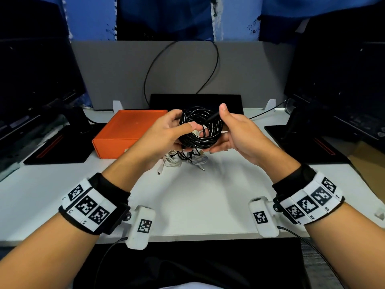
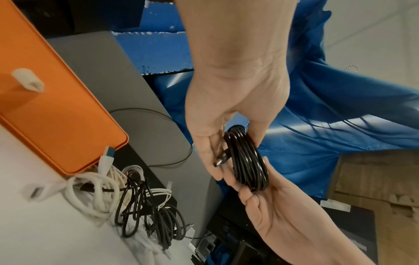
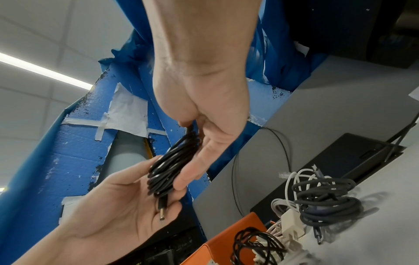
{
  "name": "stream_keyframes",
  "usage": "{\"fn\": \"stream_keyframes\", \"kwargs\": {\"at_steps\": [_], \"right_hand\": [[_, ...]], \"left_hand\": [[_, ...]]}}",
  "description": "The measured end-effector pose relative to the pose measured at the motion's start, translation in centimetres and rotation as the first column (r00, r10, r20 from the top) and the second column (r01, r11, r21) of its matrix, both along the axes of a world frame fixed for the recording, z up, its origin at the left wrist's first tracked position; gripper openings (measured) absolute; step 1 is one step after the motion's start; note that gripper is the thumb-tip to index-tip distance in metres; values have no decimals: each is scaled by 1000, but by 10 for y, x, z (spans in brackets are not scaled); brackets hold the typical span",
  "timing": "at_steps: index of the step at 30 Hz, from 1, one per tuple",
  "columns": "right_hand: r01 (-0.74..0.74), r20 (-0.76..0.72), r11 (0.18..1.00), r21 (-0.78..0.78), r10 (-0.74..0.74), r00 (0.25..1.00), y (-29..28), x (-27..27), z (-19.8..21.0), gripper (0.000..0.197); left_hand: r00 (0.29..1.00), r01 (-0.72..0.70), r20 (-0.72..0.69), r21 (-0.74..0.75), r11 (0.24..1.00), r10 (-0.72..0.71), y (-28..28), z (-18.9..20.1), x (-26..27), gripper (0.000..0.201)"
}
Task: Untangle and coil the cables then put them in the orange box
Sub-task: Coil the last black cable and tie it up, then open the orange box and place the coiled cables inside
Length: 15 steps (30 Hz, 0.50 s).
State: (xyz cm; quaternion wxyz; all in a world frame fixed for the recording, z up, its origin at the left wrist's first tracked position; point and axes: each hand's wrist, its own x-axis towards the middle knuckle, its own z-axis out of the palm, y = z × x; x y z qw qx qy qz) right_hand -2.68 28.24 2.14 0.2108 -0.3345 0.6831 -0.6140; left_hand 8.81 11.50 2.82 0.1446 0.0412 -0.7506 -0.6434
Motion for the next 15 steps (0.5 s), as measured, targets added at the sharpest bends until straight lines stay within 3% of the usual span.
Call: {"fn": "stream_keyframes", "kwargs": {"at_steps": [3, 5, 8, 13, 15], "right_hand": [[-54, 11, 999, -7, 54, 998, 1, -2, -1, 59], [-117, -55, 993, -5, 117, 992, 4, -4, -3, 43], [-83, -124, 996, -15, 80, 989, 4, -9, -6, 19], [-45, -35, 999, 15, 45, 998, 18, -35, 1, 26], [-17, 10, 995, 98, 16, 1000, 33, -60, 8, 29]], "left_hand": [[999, -37, 20, 2, 999, 37, 3, -1, -1, 35], [999, -29, 29, 7, 1000, 29, 3, -1, -2, 34], [998, 37, 44, -28, 999, -36, 2, 0, -1, 34], [991, 65, 127, -260, 964, -32, -12, 1, 1, 40], [989, 34, 147, -400, 916, 28, -27, 7, 3, 32]]}}
